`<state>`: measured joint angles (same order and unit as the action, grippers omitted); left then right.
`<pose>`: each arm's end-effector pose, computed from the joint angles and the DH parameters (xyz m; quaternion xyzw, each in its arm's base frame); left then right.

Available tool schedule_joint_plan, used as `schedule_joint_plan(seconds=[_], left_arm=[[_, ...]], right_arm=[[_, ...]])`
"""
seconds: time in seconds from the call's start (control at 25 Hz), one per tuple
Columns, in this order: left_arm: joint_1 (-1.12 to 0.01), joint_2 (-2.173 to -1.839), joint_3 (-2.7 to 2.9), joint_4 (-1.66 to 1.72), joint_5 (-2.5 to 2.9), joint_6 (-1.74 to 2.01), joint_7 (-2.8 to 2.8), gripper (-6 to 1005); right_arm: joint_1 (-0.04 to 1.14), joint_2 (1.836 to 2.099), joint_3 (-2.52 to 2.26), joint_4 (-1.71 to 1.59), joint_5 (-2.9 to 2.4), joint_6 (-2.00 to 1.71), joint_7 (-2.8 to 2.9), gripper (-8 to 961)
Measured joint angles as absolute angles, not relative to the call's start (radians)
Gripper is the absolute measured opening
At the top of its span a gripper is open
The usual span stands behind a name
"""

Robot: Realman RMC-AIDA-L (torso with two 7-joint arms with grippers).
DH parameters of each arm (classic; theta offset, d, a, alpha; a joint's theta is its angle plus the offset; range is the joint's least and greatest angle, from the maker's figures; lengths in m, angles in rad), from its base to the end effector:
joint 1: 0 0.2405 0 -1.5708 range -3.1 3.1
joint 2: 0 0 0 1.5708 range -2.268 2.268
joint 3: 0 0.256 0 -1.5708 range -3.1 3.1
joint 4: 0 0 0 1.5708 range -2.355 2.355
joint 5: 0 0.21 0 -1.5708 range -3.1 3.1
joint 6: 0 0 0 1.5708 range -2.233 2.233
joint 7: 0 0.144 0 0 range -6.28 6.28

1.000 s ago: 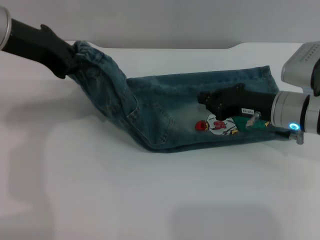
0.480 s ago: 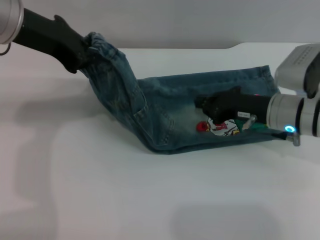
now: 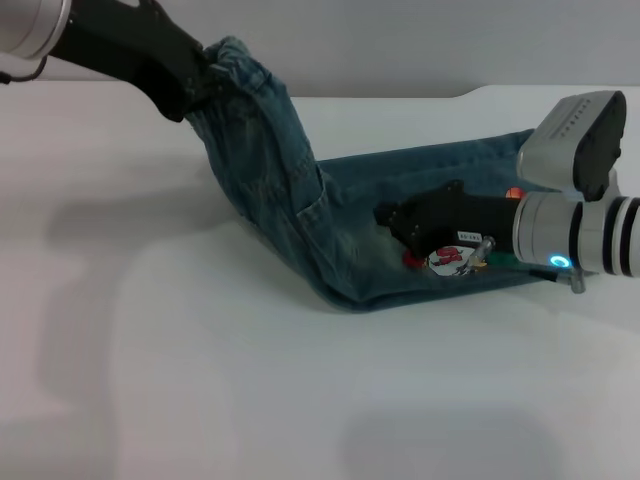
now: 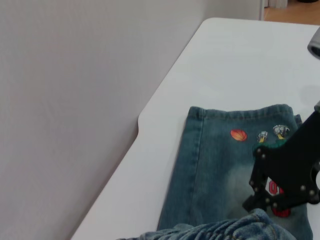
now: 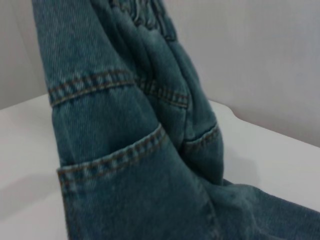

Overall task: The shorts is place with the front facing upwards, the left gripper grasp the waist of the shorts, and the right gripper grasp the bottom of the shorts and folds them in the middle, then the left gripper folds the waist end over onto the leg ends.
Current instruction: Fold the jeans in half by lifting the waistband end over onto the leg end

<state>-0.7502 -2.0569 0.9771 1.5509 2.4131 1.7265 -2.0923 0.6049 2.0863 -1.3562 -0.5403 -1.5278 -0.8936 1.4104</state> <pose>-0.1043 0.3798 0.0919 -0.9728 -0.0898 0.0324 0.2110 0.2333 0.3787 -0.0773 -0.9337 0.2342 0.1595 0.2189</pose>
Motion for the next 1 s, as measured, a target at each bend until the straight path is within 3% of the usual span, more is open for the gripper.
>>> schedule_joint_plan(seconds=[1.0], left_arm=[[-0.792, -2.059, 1.028, 1.572, 2.363, 1.716, -2.12, 69]], right_arm=[[0.676, 2.088, -1.466, -0.504, -1.526, -0.872, 1.419, 40]])
